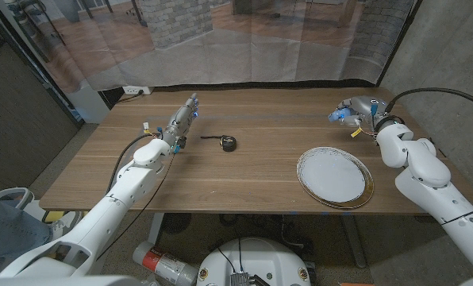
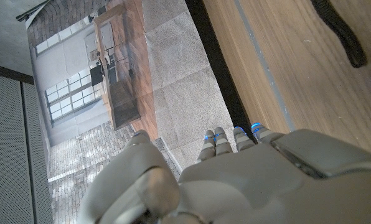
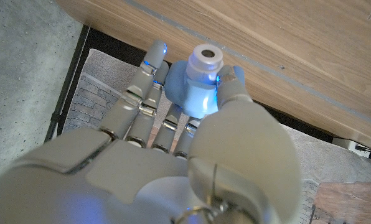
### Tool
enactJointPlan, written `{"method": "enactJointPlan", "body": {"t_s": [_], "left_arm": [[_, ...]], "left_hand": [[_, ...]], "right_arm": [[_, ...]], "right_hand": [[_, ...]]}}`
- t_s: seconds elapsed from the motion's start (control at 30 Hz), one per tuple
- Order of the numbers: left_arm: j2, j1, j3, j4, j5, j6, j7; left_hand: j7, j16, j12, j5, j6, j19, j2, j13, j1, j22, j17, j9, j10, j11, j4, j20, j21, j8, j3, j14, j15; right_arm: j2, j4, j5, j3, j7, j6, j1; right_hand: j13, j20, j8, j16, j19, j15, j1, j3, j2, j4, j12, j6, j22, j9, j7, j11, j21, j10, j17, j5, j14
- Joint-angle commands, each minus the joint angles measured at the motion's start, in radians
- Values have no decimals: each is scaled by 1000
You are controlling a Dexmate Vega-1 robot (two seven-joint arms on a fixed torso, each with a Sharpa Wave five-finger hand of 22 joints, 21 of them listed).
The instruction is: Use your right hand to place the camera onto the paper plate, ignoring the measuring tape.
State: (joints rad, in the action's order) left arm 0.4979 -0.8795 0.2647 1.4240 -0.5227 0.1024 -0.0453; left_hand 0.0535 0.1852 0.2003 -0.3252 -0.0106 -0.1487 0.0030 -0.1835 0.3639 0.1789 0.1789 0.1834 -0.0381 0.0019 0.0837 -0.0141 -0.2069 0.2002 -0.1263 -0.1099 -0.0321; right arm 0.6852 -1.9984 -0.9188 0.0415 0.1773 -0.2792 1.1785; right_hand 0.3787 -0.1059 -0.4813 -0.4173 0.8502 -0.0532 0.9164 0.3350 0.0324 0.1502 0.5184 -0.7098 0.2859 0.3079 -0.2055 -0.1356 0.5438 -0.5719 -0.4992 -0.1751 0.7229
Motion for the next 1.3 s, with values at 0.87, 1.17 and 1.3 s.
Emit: {"method": "enactJointPlan", "body": {"t_s": [0.87, 1.17, 1.3], "left_arm": [[-1, -7, 8, 16, 1, 14, 3], [-6, -6, 10, 14, 1, 13, 6], [-7, -4, 14, 16, 4, 11, 8]], "left_hand": [[3, 3, 3, 4, 7, -1, 13, -4, 9, 6, 5, 4, 2, 0, 1, -4, 1, -1, 8, -4, 4], [4, 3, 3, 4, 8, -2, 14, -4, 9, 6, 5, 4, 2, 0, 1, -3, 1, -1, 9, -4, 5], [4, 3, 3, 5, 8, -1, 14, -4, 9, 6, 5, 4, 2, 0, 1, -4, 1, -1, 10, -3, 5]], "right_arm": [[-46, -113, -19, -121, -13, 54, 183], [-58, -133, -22, -144, -7, 77, 213], [-66, -141, -23, -156, -8, 85, 228]], "right_hand": [[12, -61, -27, 5, -4, -151, 71, 4, 80, -7, 5, -38, 5, 70, -9, -10, 31, -24, -13, -5, 43], [15, -62, -29, 5, -7, -153, 73, 4, 80, -6, 5, -43, 6, 70, -9, -10, 39, -35, -16, -5, 48], [16, -63, -30, 5, -8, -153, 73, 4, 80, -6, 5, -45, 6, 69, -9, -11, 42, -38, -17, -5, 49]]}}
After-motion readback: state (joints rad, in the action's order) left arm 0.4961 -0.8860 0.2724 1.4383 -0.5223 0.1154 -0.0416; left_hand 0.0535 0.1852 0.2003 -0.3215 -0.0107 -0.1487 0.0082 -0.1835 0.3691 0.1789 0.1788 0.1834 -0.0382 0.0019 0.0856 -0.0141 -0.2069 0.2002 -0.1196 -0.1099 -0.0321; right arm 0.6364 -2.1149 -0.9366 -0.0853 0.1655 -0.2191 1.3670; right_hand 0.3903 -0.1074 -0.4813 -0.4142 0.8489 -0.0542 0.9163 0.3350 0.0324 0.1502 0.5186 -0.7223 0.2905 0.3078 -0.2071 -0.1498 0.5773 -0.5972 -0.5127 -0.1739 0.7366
